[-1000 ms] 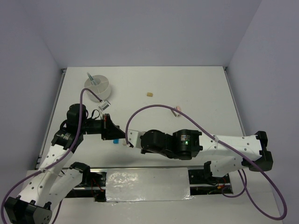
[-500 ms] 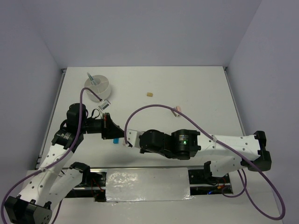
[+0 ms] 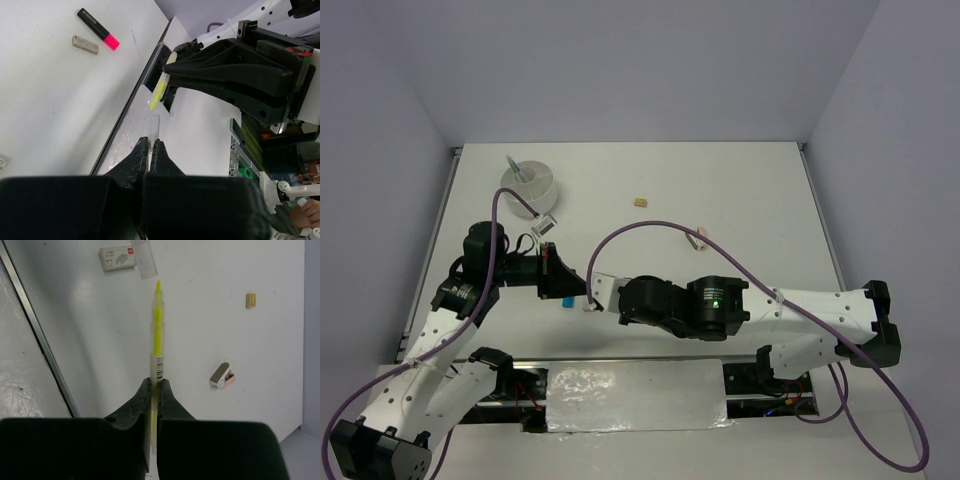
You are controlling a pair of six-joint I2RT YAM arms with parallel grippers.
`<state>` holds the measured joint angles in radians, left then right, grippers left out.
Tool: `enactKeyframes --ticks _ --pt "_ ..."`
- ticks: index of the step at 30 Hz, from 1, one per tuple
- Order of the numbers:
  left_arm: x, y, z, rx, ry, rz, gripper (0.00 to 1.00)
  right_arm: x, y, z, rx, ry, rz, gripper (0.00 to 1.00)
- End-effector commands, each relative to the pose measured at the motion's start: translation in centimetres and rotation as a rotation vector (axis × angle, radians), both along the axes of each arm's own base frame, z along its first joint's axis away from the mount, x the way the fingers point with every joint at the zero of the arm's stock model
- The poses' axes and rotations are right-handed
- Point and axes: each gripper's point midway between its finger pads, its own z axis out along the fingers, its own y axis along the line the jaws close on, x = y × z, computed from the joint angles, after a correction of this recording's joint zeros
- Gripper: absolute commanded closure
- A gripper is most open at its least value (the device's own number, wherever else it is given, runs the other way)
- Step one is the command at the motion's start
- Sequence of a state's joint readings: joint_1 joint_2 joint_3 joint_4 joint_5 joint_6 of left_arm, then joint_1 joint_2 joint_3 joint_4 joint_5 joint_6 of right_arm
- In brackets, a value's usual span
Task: Sort the stationery into containers
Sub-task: Close the pen cap on the pen.
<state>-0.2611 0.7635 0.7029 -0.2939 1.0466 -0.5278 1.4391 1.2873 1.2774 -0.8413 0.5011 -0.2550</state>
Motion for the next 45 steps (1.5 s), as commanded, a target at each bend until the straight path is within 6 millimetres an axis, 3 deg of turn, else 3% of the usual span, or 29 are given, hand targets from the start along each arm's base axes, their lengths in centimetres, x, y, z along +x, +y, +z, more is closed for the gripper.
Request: enactKeyframes --ticks 1,45 --pt "-0.5 -0.2 0.3 -0.022 -0.025 -0.039 1.0 0.4 1.7 2.3 0.094 -0.017 -0.008 1.0" --pt "0.2 -0.2 0.8 -0.025 -0.046 -0.007 1.0 0.2 0.2 0.9 0.079 0.03 -0.046 1.0"
